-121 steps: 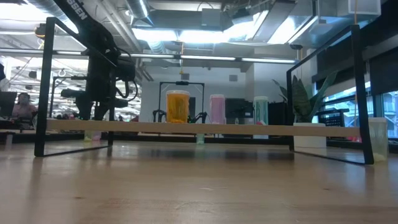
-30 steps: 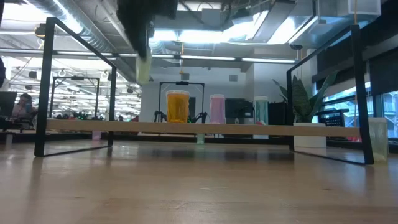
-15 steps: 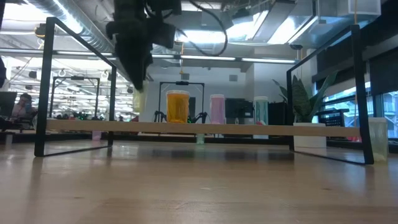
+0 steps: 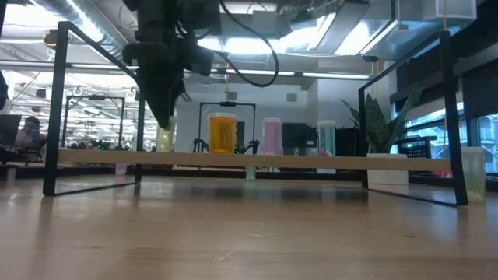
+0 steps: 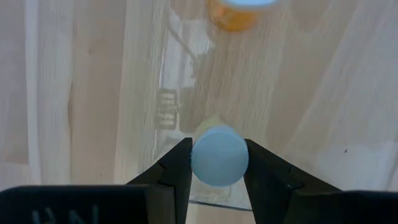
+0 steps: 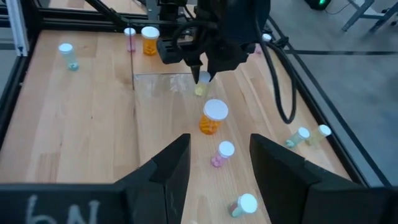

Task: Pick and place medicine bottles onto shelf by color
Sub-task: Put the left yellow pill bottle on the shelf

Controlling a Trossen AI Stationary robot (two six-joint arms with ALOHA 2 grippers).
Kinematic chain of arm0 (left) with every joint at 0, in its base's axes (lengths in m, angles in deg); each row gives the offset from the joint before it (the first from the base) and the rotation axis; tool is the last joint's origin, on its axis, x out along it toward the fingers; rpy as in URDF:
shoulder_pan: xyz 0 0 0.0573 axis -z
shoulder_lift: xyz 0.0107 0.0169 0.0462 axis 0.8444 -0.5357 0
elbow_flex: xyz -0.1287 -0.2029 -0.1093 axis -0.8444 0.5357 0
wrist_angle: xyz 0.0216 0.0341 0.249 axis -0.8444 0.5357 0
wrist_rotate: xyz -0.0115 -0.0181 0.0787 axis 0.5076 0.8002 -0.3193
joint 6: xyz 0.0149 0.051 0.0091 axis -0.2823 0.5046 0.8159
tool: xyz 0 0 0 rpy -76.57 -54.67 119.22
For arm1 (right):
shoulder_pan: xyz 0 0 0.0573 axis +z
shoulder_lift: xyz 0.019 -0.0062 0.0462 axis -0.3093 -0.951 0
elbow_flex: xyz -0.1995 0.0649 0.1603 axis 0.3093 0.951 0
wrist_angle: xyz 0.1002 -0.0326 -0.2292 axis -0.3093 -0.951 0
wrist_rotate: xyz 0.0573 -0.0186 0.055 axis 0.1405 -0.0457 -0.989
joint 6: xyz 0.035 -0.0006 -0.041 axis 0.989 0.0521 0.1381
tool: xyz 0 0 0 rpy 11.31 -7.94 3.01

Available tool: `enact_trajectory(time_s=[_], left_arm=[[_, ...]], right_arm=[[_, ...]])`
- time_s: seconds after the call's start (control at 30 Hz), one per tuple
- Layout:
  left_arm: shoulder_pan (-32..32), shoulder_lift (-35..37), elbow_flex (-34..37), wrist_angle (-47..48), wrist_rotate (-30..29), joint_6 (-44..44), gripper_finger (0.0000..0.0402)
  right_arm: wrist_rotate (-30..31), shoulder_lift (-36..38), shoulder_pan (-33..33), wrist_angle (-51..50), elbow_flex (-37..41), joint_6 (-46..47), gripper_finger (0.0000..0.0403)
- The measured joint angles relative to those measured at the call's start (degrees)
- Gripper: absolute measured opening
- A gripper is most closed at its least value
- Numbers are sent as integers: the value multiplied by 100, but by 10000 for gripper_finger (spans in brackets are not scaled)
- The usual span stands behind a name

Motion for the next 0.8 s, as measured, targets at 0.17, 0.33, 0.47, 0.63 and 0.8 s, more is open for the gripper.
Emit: enact_trajectory(time_s=[0.17, 0.33, 0.47, 0.63, 0.8], left_arm=[[0, -2, 7, -130, 3, 16, 117], [0, -2, 7, -131, 4, 7, 117], [0, -4, 7, -131, 4, -8, 117], [0, -4, 7, -131, 4, -16, 117], [0, -5, 7, -129, 4, -17, 117]], right_arm=[[39, 0, 0, -17, 0, 0, 168], [0, 0, 0, -16, 0, 20, 168], [-290, 0, 0, 46, 0, 20, 168], [-660, 0, 2, 54, 0, 20, 168], [-987, 0, 1, 54, 0, 21, 168]])
